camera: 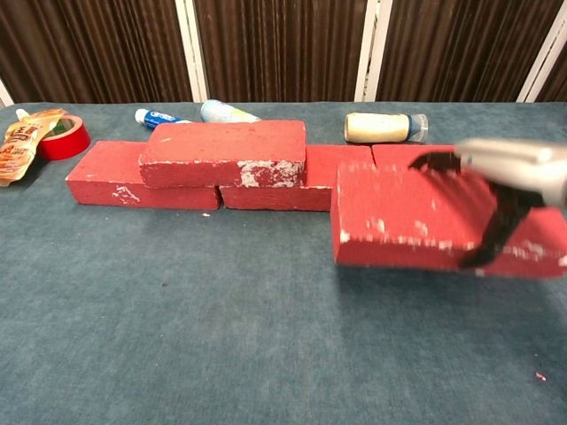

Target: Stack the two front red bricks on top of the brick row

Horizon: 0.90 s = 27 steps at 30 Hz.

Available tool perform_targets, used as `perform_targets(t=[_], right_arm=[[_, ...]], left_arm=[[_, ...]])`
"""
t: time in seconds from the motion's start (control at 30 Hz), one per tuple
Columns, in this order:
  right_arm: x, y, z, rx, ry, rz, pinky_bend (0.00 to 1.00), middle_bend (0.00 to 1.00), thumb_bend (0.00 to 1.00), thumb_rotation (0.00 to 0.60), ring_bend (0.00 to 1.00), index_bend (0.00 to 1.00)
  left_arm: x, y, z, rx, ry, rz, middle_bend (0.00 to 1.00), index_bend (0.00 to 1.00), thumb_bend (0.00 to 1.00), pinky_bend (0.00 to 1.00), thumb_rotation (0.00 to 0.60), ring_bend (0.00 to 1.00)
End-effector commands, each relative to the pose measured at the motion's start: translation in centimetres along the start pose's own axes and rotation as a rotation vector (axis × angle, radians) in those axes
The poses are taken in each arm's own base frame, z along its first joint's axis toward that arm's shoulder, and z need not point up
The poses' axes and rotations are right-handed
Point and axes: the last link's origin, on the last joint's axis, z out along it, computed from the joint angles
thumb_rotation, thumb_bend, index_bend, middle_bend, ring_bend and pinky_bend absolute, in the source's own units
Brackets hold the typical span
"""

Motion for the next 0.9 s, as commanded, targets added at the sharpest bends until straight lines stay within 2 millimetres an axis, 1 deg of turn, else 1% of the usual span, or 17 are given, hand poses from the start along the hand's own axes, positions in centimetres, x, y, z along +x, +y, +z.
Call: perform_targets(t=[0.03, 0.17, 0.27, 0.33, 0.43, 0.53, 0.67, 0.73, 0.9], right_arm=[[3.0, 0.1, 1.4, 0.018, 0.034, -0.043, 0.00, 0.36, 0.00, 0.600, 0.36, 0.24], [6.1, 1.5, 3.6, -0.025, 0.040, -0.129, 0.00, 0.36, 0.00, 0.600, 0.36, 0.24], [7.9, 2.5, 4.8, -0.061, 0.040, -0.134, 0.00, 0.36, 0.00, 0.600, 0.36, 0.23], [8.8, 3.1, 5.6, -0.077, 0.042, -0.125, 0.00, 0.36, 0.00, 0.600, 0.36, 0.23], [9.6, 4.1, 6.5, -0.088, 0.053, -0.115, 0.00, 0.36, 0.00, 0.600, 0.36, 0.23], [9.9, 5.0, 7.4, -0.089, 0.076, -0.120, 0.00, 0.36, 0.00, 0.600, 0.36, 0.23], [9.7, 6.0, 8.8, -0.081, 0.076, -0.113, 0.00, 0.36, 0.00, 0.600, 0.36, 0.24], [9.6, 6.1, 9.4, -0.073, 0.079, -0.112, 0.00, 0.36, 0.00, 0.600, 0.36, 0.24], [8.8, 5.7, 10.8, -0.038, 0.074, -0.094, 0.00, 0.36, 0.00, 0.600, 0.35, 0.24]], left_arm=[[-0.2, -0.1, 0.1, 0.005, -0.008, 0.003, 0.00, 0.00, 0.22, 0.00, 0.600, 0.00], [-0.2, -0.2, 0.1, 0.014, -0.006, -0.010, 0.00, 0.00, 0.22, 0.00, 0.600, 0.00], [-0.2, -0.3, 0.2, 0.020, -0.006, -0.009, 0.00, 0.00, 0.22, 0.00, 0.600, 0.00], [-0.2, -0.4, 0.2, 0.024, -0.005, -0.006, 0.00, 0.00, 0.22, 0.00, 0.600, 0.00], [-0.1, -0.4, 0.1, 0.025, -0.002, -0.009, 0.00, 0.00, 0.22, 0.00, 0.600, 0.00], [-0.3, -0.2, 0.3, 0.022, -0.006, -0.008, 0.00, 0.00, 0.22, 0.00, 0.600, 0.00], [-0.5, 0.1, 0.5, 0.013, -0.009, -0.005, 0.00, 0.00, 0.22, 0.00, 0.600, 0.00], [-0.6, 0.3, 0.5, 0.010, -0.008, -0.006, 0.00, 0.00, 0.22, 0.00, 0.600, 0.00], [-0.7, 0.7, 0.8, 0.007, -0.007, -0.005, 0.00, 0.00, 0.22, 0.00, 0.600, 0.00]])
